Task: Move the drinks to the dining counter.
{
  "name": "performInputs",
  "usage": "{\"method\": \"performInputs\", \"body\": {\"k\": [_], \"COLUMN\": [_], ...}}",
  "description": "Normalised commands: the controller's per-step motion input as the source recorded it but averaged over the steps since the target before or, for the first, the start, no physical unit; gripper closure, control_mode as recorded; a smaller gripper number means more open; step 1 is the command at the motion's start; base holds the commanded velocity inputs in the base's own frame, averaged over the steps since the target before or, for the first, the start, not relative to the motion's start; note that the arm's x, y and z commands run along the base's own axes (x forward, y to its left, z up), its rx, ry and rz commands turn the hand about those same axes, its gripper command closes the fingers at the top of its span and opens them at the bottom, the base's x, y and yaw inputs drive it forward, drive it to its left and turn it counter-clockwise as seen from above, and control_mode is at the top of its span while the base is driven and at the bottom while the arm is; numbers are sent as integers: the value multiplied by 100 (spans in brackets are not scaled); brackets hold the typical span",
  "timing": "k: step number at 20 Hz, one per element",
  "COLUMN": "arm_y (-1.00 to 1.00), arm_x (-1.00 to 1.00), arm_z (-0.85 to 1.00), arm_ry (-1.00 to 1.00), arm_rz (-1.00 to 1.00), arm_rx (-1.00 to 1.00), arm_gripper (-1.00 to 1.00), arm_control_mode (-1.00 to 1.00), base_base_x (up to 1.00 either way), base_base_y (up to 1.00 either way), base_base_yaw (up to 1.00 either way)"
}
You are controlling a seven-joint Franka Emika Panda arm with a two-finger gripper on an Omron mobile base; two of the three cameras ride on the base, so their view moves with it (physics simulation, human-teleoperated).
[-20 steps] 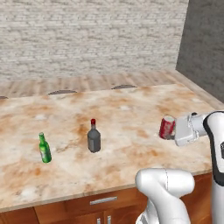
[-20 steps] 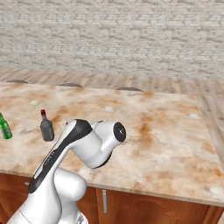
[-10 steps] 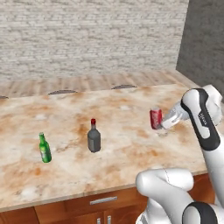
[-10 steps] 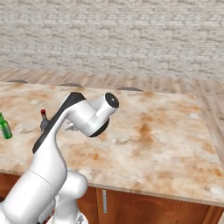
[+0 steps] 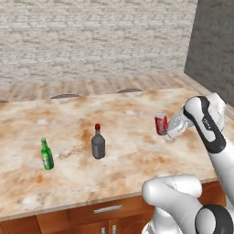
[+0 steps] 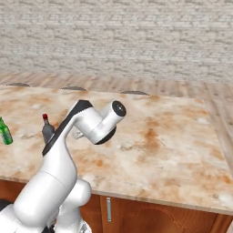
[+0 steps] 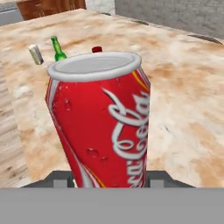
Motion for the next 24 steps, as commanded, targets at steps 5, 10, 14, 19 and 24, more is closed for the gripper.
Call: {"method": "performInputs", "body": {"k": [5, 10, 14, 19, 24], "arm_y": [0, 12, 0, 1, 0], "arm_x": [22, 15, 25, 27, 29], "arm_z": [-18, 1, 0, -8, -24], "arm_ry": [-24, 9, 18, 6, 1], "arm_rz": [14, 22, 20, 10, 2], "arm_rx": [0, 0, 0, -1, 0], "arm_gripper": [100, 100, 100, 100, 100], "arm_control_mode": [-100, -100, -100, -100, -100], "base_base_x": [0, 0, 0, 0, 0], "base_base_y": [0, 0, 0, 0, 0], "base_base_yaw": [0, 0, 0, 0, 0]}}
